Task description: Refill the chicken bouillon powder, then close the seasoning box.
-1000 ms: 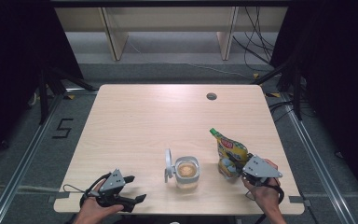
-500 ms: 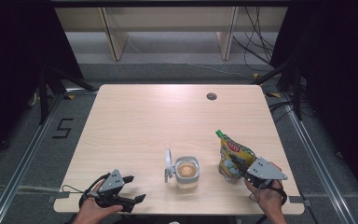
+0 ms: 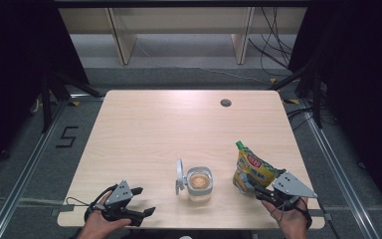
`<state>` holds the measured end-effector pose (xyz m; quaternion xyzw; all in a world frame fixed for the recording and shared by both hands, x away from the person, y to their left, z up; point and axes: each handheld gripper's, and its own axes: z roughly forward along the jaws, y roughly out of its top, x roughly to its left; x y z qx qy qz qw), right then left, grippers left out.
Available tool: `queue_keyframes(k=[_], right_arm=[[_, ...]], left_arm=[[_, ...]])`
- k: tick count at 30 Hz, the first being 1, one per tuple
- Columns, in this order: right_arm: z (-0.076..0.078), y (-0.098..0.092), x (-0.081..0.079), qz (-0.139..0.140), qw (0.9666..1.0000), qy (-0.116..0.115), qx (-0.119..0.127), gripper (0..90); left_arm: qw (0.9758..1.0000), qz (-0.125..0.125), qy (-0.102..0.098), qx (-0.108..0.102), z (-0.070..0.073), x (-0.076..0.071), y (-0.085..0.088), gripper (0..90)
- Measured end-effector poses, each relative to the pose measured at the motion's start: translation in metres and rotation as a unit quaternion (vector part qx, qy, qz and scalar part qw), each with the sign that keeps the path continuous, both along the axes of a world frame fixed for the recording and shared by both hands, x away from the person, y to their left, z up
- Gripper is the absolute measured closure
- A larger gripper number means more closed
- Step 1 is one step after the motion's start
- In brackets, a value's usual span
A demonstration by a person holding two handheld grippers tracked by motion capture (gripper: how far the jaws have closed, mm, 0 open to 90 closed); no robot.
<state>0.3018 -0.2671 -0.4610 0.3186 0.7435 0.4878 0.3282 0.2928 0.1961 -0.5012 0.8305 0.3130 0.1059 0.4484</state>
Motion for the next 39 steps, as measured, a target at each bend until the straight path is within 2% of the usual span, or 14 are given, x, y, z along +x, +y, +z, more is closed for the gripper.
queue_keyframes(k=[1, 2, 5, 7, 8, 11, 14, 15, 17, 19, 21, 25, 29, 39], right_arm=[[-0.001, 0.0, -0.003, -0.01, 0.9999, 0.01, 0.005, 38.0], [-0.002, -0.001, -0.004, -0.016, 0.9998, 0.003, 0.011, 37.0], [-0.002, -0.004, -0.007, -0.014, 0.9998, 0.01, 0.003, 34.7], [-0.002, -0.006, -0.009, -0.018, 0.9996, 0.02, 0.005, 32.9], [-0.002, -0.004, -0.013, -0.025, 0.9984, 0.046, 0.02, 31.5], [-0.003, -0.008, -0.018, -0.036, 0.9978, 0.05, 0.024, 30.5], [-0.004, -0.01, -0.023, -0.039, 0.9964, 0.065, 0.038, 28.1], [-0.004, -0.011, -0.023, -0.04, 0.9965, 0.064, 0.035, 26.4], [-0.004, -0.011, -0.027, -0.031, 0.9957, 0.079, 0.039, 26.2], [-0.005, -0.011, -0.03, -0.033, 0.9965, 0.074, 0.022, 24.7], [-0.006, -0.008, -0.035, -0.038, 0.9941, 0.096, 0.034, 23.9], [-0.008, -0.011, -0.037, -0.034, 0.9938, 0.104, 0.017, 23.5], [-0.011, -0.011, -0.04, -0.03, 0.9916, 0.125, 0.017, 23.7], [-0.013, -0.005, -0.048, -0.026, 0.9903, 0.137, 0.005, 23.6]], left_arm=[[1.0, 0.0, 0.0, 0.0, 0.0, 0.0, 0.0, 19.3], [1.0, 0.0, 0.001, 0.002, 0.0, 0.0, 0.0, 19.3], [1.0, 0.001, -0.001, -0.005, -0.001, 0.0, -0.001, 19.3], [0.9999, 0.004, -0.001, -0.009, -0.001, 0.0, -0.002, 19.3], [1.0, 0.003, -0.002, 0.005, -0.001, 0.001, 0.0, 19.3], [1.0, 0.004, 0.0, 0.0, -0.001, 0.001, 0.0, 19.3], [1.0, 0.002, -0.002, -0.003, -0.001, 0.001, 0.0, 19.3], [0.9999, -0.005, -0.007, 0.006, 0.0, 0.002, 0.001, 19.3], [1.0, -0.002, -0.006, -0.006, -0.001, 0.002, 0.001, 19.3], [1.0, 0.006, 0.002, -0.003, 0.0, 0.002, 0.002, 19.2], [1.0, 0.004, -0.002, -0.004, 0.0, 0.003, 0.003, 19.3], [1.0, 0.007, 0.002, 0.006, 0.0, 0.004, 0.004, 19.3], [1.0, 0.003, -0.003, -0.005, 0.0, 0.004, 0.002, 19.3], [1.0, 0.004, 0.002, 0.0, 0.001, 0.003, 0.002, 19.3]])
